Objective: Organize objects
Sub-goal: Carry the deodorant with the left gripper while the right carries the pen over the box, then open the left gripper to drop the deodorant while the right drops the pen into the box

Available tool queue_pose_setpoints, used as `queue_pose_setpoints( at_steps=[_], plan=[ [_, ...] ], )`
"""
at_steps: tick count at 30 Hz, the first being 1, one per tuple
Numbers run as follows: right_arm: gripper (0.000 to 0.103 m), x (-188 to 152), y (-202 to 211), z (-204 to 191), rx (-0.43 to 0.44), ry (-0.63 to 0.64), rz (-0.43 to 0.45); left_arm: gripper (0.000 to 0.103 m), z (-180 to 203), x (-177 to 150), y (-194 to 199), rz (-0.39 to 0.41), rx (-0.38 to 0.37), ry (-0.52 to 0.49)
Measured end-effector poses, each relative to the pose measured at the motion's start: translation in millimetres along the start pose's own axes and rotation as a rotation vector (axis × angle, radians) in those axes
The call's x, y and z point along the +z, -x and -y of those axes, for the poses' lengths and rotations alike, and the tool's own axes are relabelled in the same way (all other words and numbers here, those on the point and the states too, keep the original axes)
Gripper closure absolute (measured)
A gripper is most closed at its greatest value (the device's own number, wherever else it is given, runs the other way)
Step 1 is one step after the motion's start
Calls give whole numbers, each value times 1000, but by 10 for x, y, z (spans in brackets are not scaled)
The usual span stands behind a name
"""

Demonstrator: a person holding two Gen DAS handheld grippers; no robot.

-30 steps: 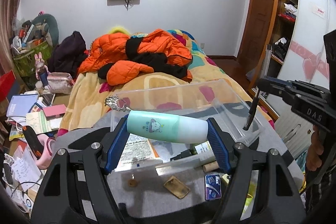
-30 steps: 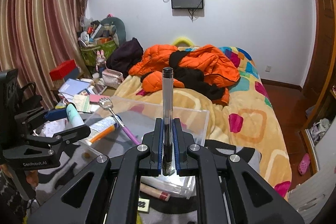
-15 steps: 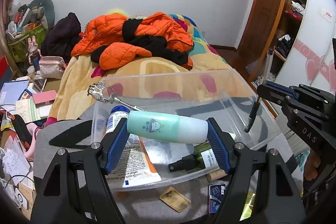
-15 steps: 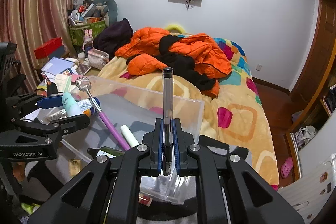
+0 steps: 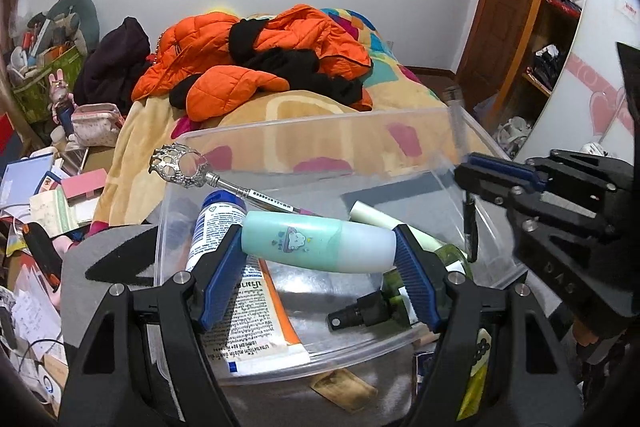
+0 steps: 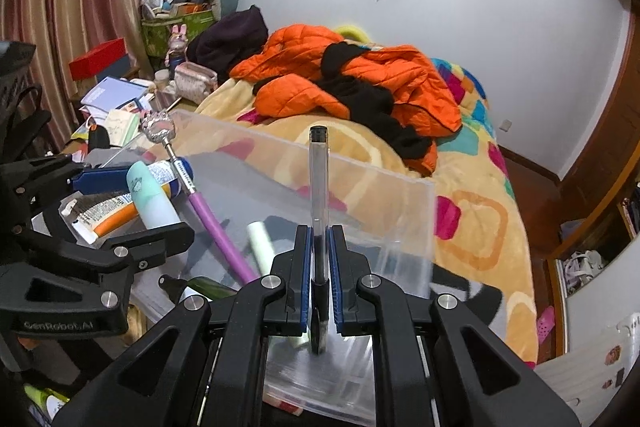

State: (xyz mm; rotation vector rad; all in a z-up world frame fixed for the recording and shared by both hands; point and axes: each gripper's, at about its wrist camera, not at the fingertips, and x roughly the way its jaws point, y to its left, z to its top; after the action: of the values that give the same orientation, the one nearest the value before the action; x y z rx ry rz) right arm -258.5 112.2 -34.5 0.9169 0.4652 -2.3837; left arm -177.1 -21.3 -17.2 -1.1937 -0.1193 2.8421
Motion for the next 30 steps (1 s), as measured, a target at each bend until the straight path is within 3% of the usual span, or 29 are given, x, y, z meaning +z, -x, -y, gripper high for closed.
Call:
queue_pose_setpoints(
  at_steps=[9,17,28,30],
  plan=[
    [95,-14,-216,-71,86,-15,-58,30,-40,3,126,21,-12,7],
    [91,-31,-199,-80,100,-27,-74,28,-43,-8,338,56,-17,0],
    [43,-135,344,-24,54,-57,28,19,-20,-196,635,74,14,-29],
    [40,-189,449,-15,47,-62,42,19,-9,-263,681,68,16,-34]
  ],
)
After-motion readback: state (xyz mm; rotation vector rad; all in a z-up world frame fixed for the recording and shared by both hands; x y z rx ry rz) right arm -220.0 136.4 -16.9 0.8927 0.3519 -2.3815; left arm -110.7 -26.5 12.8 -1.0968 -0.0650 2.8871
